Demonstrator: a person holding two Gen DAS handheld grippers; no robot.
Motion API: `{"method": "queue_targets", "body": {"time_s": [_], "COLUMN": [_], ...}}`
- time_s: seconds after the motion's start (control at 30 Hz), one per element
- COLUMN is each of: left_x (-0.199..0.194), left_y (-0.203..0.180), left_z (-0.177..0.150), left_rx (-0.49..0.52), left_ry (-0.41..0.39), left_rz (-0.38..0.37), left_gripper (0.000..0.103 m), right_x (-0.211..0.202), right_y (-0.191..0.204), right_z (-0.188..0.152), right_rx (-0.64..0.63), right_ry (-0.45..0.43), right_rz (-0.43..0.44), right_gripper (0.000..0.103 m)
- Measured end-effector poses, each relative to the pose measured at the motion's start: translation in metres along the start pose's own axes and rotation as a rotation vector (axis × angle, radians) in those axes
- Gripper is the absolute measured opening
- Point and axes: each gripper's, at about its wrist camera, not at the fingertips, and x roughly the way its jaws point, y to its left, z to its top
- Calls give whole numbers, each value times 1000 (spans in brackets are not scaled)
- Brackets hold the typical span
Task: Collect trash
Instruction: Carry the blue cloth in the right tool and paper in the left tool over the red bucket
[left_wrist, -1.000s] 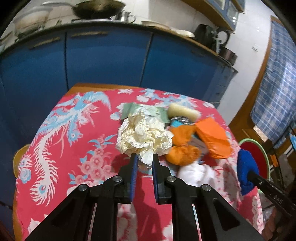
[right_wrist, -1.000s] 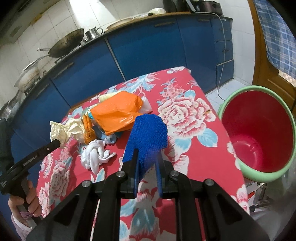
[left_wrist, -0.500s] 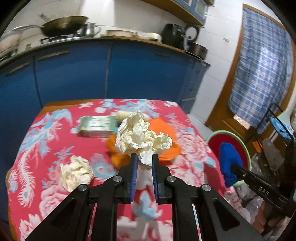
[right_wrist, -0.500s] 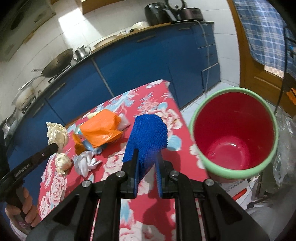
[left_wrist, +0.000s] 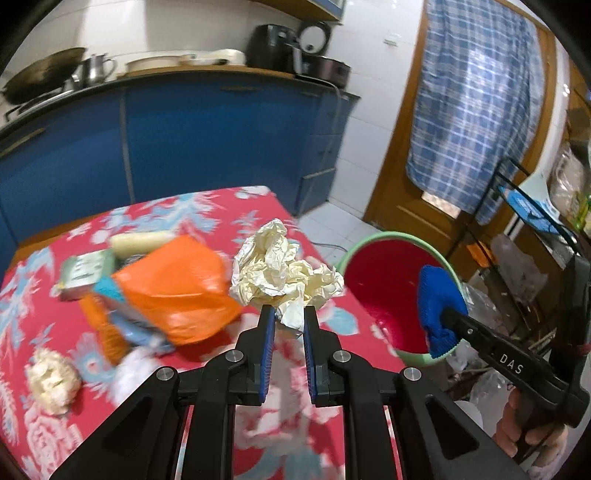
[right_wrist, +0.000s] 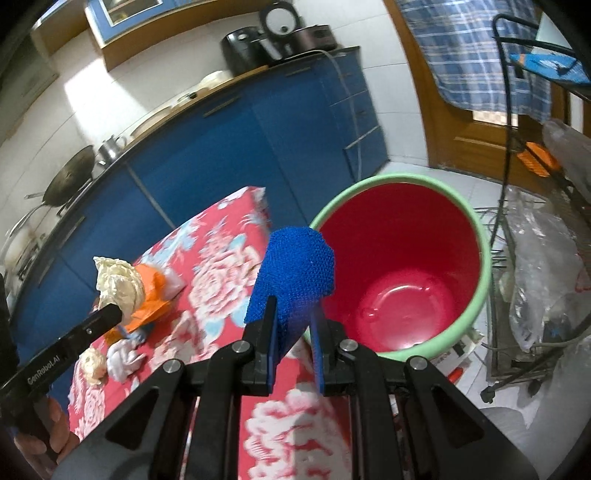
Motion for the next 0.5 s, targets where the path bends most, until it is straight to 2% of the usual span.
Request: {"method": "queue_targets", "body": {"time_s": [0.5], "left_x": [77], "left_y": [-73], "left_z": [11], "left_rx": [119], "left_ry": [105], "left_rz": [-72], "left_gripper": [15], "right_x": [20], "right_y": [-57], "right_z": [7], "right_rx": [90], "right_ry": [-2], "right_rz": [-70], "right_gripper": [21]}}
